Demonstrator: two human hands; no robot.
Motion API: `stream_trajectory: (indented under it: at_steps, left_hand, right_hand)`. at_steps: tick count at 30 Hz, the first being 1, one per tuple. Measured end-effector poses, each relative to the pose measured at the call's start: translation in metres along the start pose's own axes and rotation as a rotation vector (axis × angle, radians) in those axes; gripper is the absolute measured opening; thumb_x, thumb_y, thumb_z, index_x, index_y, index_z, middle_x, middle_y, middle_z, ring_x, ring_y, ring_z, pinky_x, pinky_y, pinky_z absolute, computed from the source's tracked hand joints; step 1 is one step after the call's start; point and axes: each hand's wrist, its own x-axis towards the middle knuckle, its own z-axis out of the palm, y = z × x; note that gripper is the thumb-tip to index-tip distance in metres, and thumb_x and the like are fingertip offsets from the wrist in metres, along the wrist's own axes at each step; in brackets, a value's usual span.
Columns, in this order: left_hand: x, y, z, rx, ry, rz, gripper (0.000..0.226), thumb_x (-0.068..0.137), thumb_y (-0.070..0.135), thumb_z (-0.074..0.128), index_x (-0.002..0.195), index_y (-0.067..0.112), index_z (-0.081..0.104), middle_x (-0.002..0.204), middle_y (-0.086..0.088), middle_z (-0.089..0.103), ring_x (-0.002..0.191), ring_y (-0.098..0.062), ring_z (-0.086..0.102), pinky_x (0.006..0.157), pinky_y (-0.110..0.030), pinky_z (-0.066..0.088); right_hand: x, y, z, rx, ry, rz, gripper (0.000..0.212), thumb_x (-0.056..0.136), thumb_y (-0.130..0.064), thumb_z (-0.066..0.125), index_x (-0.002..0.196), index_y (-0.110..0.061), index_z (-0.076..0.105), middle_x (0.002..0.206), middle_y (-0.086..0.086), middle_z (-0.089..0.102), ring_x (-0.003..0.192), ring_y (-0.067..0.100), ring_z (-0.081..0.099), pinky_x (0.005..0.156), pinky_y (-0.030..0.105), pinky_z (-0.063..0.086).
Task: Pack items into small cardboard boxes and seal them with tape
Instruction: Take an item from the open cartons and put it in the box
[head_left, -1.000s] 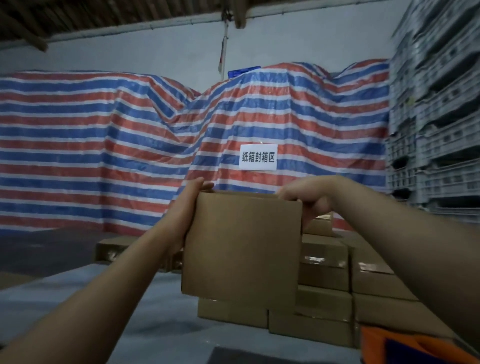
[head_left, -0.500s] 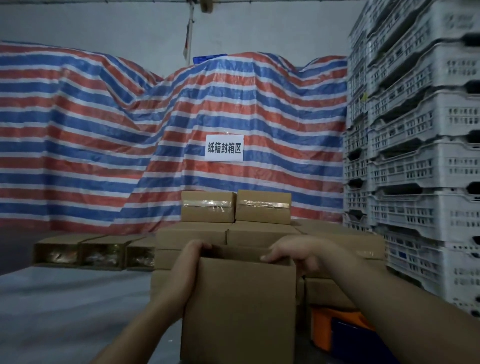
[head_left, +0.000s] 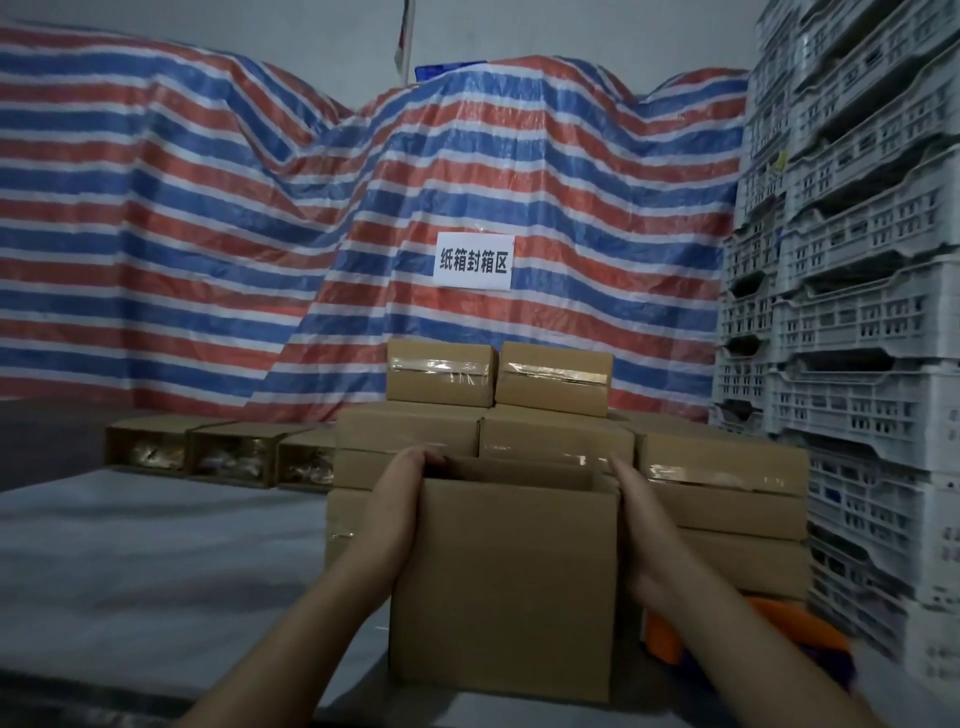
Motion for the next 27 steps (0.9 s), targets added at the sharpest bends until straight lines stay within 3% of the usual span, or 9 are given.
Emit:
stream_trajectory:
  at_steps: [2, 5, 9, 15, 19, 22, 25, 27]
  left_hand:
    - [0.001, 0.001, 0.001, -0.018, 0.016, -0.004, 0.029, 0.100, 0.027, 0.042, 0.099, 0.015, 0.068, 0.104, -0.009, 0.067, 0.098, -0.021, 0.061, 0.077, -0.032, 0.047]
    - [0.003, -0.001, 0.001, -0.010, 0.023, 0.022, 0.028, 0.101, 0.025, 0.041, 0.094, 0.017, 0.066, 0.099, -0.007, 0.065, 0.092, -0.018, 0.059, 0.072, -0.029, 0.045]
    - [0.005, -0.006, 0.001, 0.009, 0.008, 0.062, 0.029, 0.102, 0.024, 0.038, 0.094, 0.021, 0.066, 0.109, -0.007, 0.065, 0.103, -0.021, 0.059, 0.092, -0.039, 0.046]
    - [0.007, -0.009, -0.001, 0.009, -0.003, 0.072, 0.029, 0.102, 0.027, 0.038, 0.095, 0.025, 0.067, 0.109, -0.003, 0.065, 0.103, -0.019, 0.059, 0.095, -0.041, 0.047]
    - [0.006, -0.012, -0.003, -0.015, -0.045, 0.062, 0.039, 0.103, 0.040, 0.033, 0.094, 0.025, 0.068, 0.088, 0.004, 0.072, 0.081, -0.008, 0.067, 0.070, -0.028, 0.048]
    - [0.007, -0.013, -0.006, -0.075, -0.090, 0.030, 0.055, 0.103, 0.050, 0.020, 0.108, 0.023, 0.067, 0.101, -0.004, 0.071, 0.087, -0.012, 0.068, 0.066, -0.024, 0.049]
    - [0.004, -0.013, -0.012, -0.191, -0.154, -0.049, 0.039, 0.102, 0.048, 0.033, 0.103, 0.041, 0.071, 0.092, -0.002, 0.076, 0.082, -0.016, 0.073, 0.062, -0.026, 0.054]
    - [0.003, -0.015, -0.016, -0.260, -0.180, -0.094, 0.028, 0.099, 0.040, 0.046, 0.123, 0.042, 0.060, 0.090, -0.002, 0.077, 0.080, -0.019, 0.074, 0.064, -0.030, 0.054]
  right_hand:
    - [-0.004, 0.016, 0.005, 0.075, 0.033, -0.015, 0.071, 0.094, -0.070, 0.039, 0.088, -0.014, 0.082, 0.096, 0.015, 0.077, 0.087, 0.030, 0.076, 0.083, 0.042, 0.053]
    - [-0.005, 0.026, 0.010, 0.195, 0.046, -0.023, 0.072, 0.091, -0.072, 0.041, 0.080, -0.015, 0.083, 0.089, 0.016, 0.077, 0.077, 0.030, 0.076, 0.063, 0.034, 0.057]
    - [-0.005, 0.030, 0.012, 0.286, 0.078, -0.055, 0.067, 0.092, -0.069, 0.044, 0.077, -0.016, 0.083, 0.085, 0.015, 0.077, 0.070, 0.027, 0.075, 0.054, 0.032, 0.057]
    - [-0.008, 0.029, 0.013, 0.321, 0.111, -0.073, 0.065, 0.097, -0.060, 0.043, 0.069, -0.015, 0.082, 0.076, 0.012, 0.075, 0.063, 0.024, 0.074, 0.049, 0.029, 0.056]
    - [-0.011, 0.028, 0.016, 0.310, 0.126, -0.063, 0.065, 0.097, -0.061, 0.044, 0.070, -0.015, 0.082, 0.077, 0.012, 0.075, 0.065, 0.025, 0.073, 0.057, 0.032, 0.055]
    - [-0.011, 0.028, 0.016, 0.293, 0.139, -0.051, 0.066, 0.095, -0.062, 0.045, 0.067, -0.014, 0.081, 0.074, 0.012, 0.074, 0.062, 0.025, 0.072, 0.059, 0.032, 0.055]
    - [-0.012, 0.028, 0.016, 0.286, 0.145, -0.039, 0.066, 0.094, -0.063, 0.046, 0.065, -0.014, 0.081, 0.072, 0.011, 0.074, 0.060, 0.025, 0.072, 0.050, 0.031, 0.056]
    - [-0.012, 0.027, 0.015, 0.280, 0.151, -0.023, 0.067, 0.094, -0.063, 0.046, 0.066, -0.013, 0.081, 0.073, 0.012, 0.074, 0.060, 0.025, 0.072, 0.052, 0.032, 0.055]
